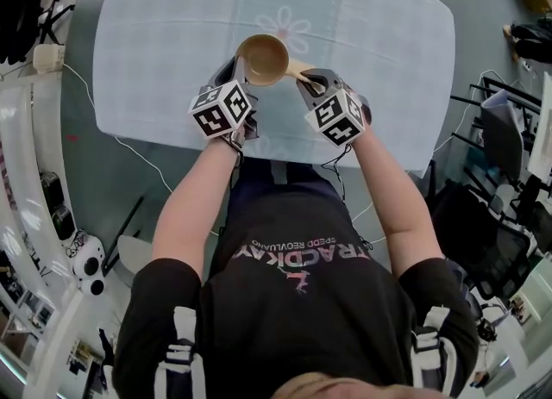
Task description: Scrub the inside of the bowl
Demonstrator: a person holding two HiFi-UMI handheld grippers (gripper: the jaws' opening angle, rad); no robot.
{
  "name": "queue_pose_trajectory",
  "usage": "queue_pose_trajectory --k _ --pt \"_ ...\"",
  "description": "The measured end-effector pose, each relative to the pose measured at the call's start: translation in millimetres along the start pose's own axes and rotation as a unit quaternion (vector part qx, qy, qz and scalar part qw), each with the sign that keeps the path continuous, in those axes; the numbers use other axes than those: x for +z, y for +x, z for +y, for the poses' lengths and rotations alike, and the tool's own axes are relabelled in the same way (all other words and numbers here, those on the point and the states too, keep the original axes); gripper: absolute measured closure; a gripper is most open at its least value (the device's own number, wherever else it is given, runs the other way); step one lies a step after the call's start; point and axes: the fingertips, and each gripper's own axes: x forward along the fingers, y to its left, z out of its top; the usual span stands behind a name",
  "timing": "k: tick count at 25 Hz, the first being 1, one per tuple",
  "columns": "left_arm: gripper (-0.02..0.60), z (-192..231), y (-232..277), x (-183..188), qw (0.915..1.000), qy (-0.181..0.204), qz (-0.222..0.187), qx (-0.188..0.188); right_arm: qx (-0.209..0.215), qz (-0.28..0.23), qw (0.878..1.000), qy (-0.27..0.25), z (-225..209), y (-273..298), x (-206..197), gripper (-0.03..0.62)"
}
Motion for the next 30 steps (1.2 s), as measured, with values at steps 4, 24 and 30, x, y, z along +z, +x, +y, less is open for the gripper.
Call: queue_pose_trajectory --k 4,24,30 --pt "0.554 6.3 10.7 -11.5 0.9997 0.012 0.022 0.008 -0.028 -0.016 0.997 0.064 -25.7 -7.7 -6.8 0.562" --pt "0.43 14.2 29.7 -27.5 0.9975 0.04 0.059 0.003 -0.032 -0.064 0.989 0.127 -40.7 -20.0 1.2 0.562" --pt "0.431 7.7 -7.7 1.2 0.9971 0.076 0.007 0.002 -0.033 -0.1 0.984 0.142 -44.4 -38.5 17.3 0.562"
